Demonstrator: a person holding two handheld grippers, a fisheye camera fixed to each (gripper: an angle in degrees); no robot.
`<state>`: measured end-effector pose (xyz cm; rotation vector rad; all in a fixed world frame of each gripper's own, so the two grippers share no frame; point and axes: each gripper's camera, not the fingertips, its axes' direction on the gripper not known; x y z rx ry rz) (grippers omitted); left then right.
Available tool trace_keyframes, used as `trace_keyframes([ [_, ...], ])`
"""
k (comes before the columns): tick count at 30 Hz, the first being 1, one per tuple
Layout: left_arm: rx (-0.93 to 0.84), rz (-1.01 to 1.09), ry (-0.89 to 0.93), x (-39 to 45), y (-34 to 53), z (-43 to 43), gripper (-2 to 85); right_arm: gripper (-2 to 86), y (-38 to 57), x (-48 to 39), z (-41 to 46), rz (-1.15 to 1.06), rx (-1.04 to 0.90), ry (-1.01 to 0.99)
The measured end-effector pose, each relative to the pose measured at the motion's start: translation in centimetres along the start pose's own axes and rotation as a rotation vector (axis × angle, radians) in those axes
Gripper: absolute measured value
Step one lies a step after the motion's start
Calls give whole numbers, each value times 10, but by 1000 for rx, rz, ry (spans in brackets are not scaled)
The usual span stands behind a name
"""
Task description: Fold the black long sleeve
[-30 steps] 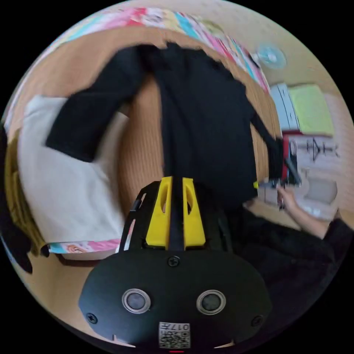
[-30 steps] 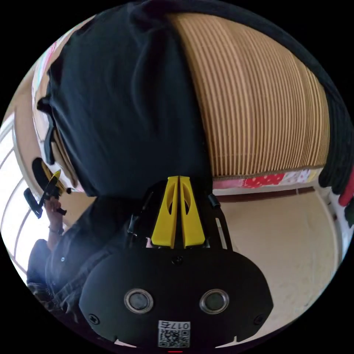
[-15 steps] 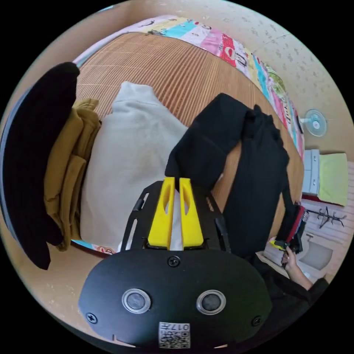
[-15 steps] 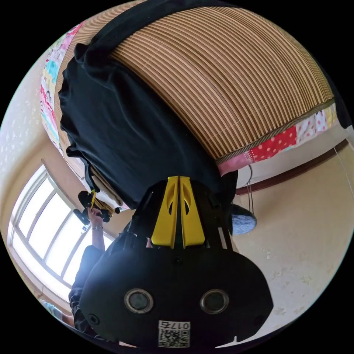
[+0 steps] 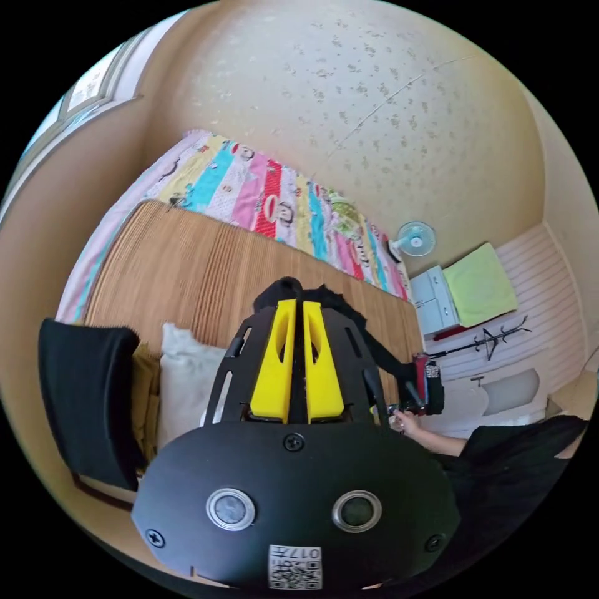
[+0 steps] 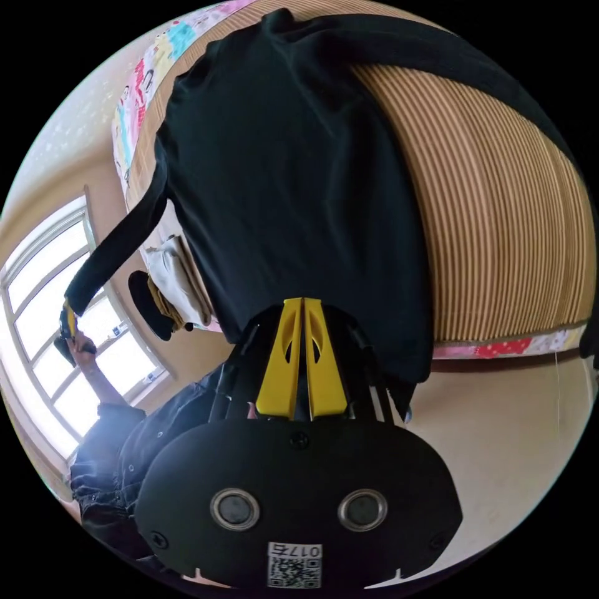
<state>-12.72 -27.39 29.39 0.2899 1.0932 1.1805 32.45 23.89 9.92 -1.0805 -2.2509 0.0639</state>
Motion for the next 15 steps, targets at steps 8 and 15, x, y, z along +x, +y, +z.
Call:
trace_keyframes([
  [8,-73,251,329,201,-66,182,12,3,34,26,-30,-10,28,-121],
  [15,-316,287,493,254,-4,380,57,2,58,108,-62,73,114,-285],
])
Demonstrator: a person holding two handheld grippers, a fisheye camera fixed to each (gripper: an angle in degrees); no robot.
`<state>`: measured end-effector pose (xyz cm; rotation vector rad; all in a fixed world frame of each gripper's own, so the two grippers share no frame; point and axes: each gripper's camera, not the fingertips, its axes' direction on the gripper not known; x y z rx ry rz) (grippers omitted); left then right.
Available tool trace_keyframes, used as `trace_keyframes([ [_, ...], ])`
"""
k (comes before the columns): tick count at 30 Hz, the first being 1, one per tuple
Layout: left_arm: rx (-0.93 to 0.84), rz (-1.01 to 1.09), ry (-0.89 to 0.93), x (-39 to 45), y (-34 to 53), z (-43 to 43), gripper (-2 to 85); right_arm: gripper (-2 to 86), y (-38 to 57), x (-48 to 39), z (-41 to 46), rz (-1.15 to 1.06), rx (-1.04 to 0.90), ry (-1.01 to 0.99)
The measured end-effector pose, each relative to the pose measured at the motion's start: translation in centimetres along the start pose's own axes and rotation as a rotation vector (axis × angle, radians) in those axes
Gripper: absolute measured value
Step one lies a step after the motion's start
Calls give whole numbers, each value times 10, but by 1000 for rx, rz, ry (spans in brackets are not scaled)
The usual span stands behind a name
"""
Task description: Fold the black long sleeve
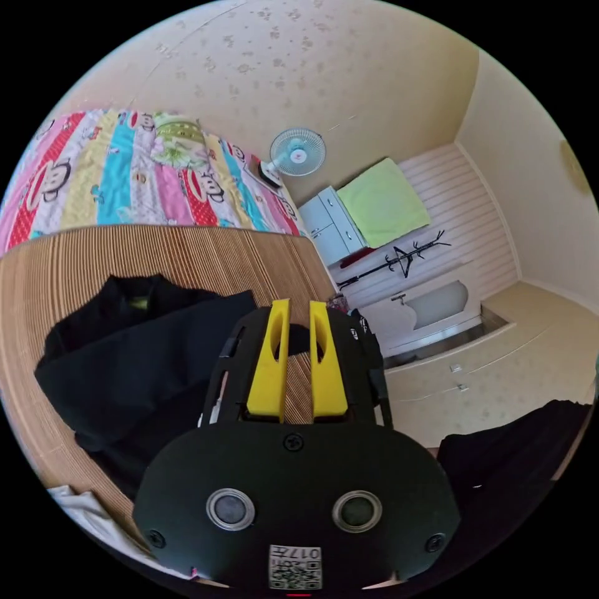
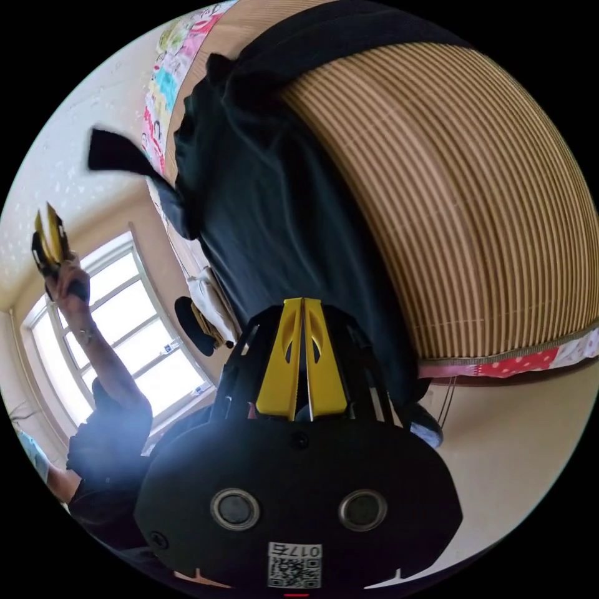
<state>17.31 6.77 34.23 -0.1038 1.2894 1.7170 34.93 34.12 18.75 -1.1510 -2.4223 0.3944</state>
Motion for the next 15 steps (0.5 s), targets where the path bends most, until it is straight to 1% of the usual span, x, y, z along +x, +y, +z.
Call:
trace_keyframes([
  [3,13,-78,-46,-43,42,6,62,4,6,24,-25,17,64,-38],
  [5,-14,-201,-133,-90,70,-2,65,5,10,36,-37,33,96,-67],
  [7,-37,-270,-194,-123,84,-9,70,7,13,46,-48,47,135,-107],
  [10,-57,-282,-350,-160,93,-19,74,14,16,58,-68,67,226,-203],
  [11,-62,-282,-428,-173,96,-19,74,22,17,63,-78,78,280,-253],
  [12,-67,-285,-467,-181,98,-19,74,33,17,69,-90,95,347,-309],
  [14,-139,-370,-601,-224,109,-12,71,60,18,78,-107,126,452,-390],
  [15,-167,-408,-625,-236,114,-11,69,87,19,86,-119,160,529,-433],
])
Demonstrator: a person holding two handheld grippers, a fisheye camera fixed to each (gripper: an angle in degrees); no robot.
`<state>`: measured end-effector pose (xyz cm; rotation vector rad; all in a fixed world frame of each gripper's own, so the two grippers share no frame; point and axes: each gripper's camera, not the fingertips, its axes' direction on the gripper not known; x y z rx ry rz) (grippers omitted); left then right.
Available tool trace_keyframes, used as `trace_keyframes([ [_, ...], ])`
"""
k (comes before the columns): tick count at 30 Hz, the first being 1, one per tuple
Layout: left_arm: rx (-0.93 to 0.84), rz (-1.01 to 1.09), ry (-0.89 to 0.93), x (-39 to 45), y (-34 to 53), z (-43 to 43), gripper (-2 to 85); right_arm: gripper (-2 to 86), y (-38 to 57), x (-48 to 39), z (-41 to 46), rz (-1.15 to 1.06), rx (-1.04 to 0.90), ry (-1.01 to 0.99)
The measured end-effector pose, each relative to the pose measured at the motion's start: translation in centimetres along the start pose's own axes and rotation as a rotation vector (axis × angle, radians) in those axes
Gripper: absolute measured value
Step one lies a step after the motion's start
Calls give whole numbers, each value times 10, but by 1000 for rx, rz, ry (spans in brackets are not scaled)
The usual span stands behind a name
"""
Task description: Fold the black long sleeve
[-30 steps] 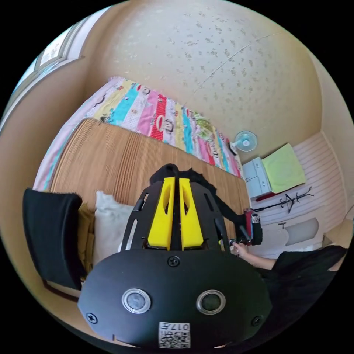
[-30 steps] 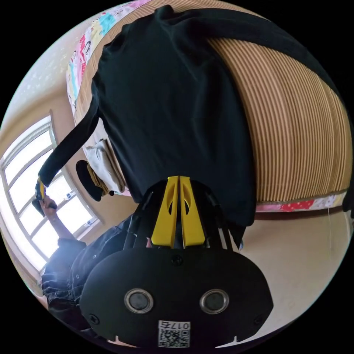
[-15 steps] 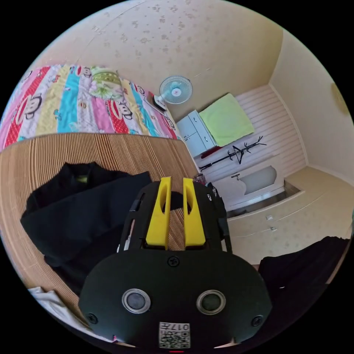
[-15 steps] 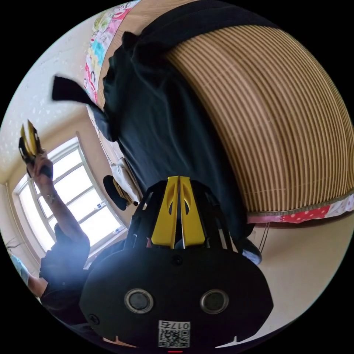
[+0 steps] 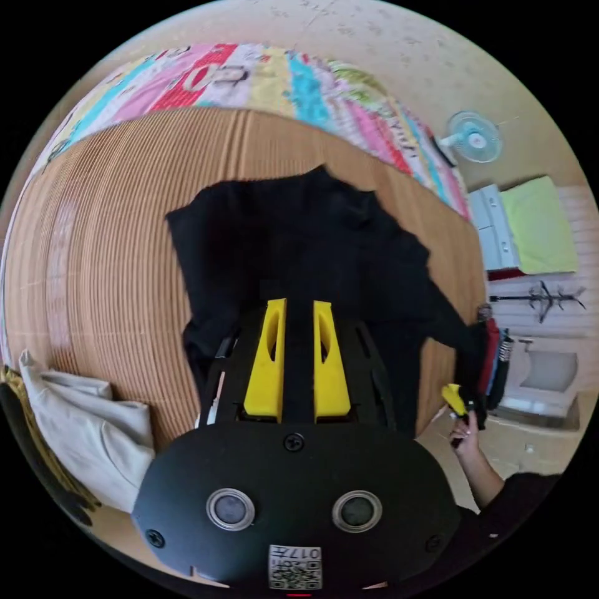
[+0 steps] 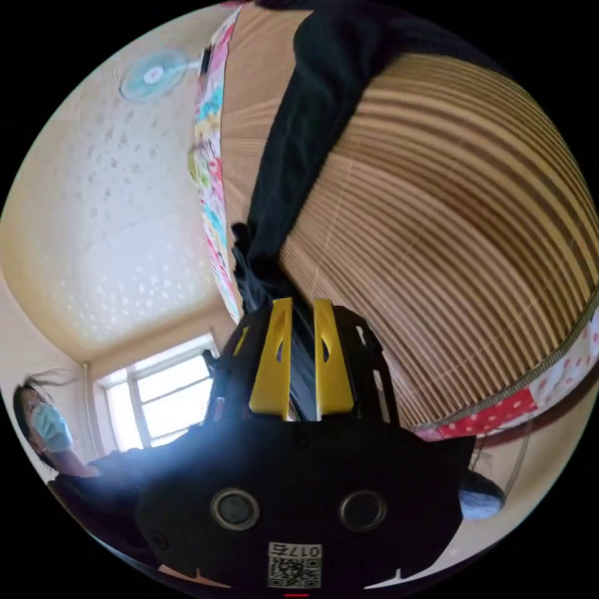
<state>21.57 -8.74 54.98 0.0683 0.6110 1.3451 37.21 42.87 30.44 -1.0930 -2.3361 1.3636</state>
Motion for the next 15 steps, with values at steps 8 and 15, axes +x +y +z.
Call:
trace_keyframes([
  [8,-15,-176,69,-57,51,3,50,156,-43,4,-55,214,511,-63],
  [15,-120,-123,123,-47,101,4,51,36,-74,-69,-41,87,607,-3],
])
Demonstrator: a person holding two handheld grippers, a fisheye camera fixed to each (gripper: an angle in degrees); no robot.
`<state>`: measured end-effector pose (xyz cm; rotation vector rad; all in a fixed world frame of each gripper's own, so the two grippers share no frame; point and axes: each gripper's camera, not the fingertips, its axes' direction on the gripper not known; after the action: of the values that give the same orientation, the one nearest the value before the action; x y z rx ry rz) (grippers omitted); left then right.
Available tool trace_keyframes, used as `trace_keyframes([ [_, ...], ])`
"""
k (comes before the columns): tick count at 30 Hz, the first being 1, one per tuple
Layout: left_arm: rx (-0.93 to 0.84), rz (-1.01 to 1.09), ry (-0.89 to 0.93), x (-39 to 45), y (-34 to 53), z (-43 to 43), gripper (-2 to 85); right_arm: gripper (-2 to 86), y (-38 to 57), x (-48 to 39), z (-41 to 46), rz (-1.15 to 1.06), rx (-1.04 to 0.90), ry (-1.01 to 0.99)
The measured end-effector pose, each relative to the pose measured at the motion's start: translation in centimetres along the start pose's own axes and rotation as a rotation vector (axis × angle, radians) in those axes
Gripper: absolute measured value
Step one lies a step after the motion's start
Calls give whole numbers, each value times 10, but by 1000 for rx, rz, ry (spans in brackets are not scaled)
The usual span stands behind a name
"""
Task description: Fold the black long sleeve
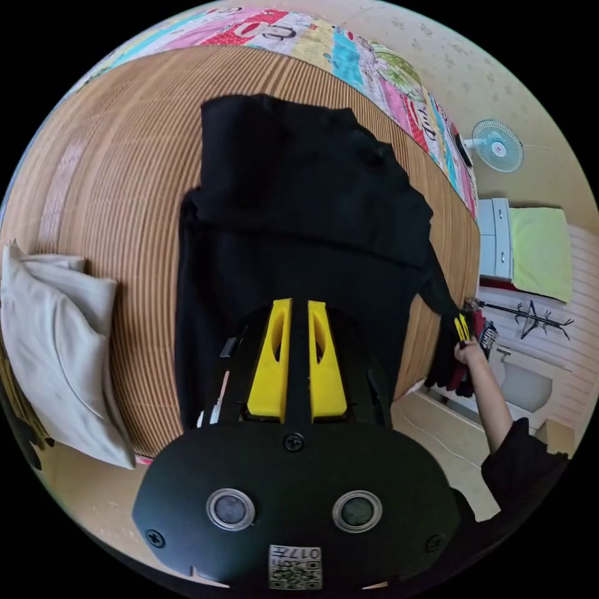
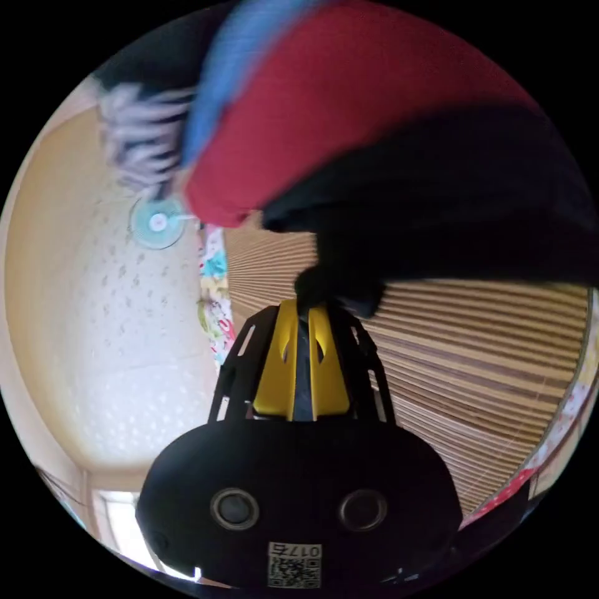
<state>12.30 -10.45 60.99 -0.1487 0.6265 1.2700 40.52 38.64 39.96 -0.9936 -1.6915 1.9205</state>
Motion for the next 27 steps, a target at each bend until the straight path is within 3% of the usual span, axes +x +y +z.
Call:
trace_keyframes([
  [4,-48,-32,96,-13,36,13,51,29,44,-134,10,-407,-67,-86],
  [6,-54,-23,128,-15,48,15,51,30,117,-216,26,-694,-139,-146],
  [11,-22,-40,181,-40,66,16,46,30,296,-263,116,-957,-450,-247],
  [13,-7,-49,174,-55,66,14,48,31,361,-242,171,-991,-649,-193],
  [15,24,-72,174,-73,65,7,50,30,435,-183,245,-1007,-989,44],
  [17,95,-111,181,-100,62,-7,53,25,467,-133,270,-995,-1164,186],
  [19,151,-110,197,-115,53,-19,59,20,474,-102,262,-991,-1198,206],
  [27,294,94,158,-120,-49,-37,91,6,390,-35,179,-774,-1018,256],
])
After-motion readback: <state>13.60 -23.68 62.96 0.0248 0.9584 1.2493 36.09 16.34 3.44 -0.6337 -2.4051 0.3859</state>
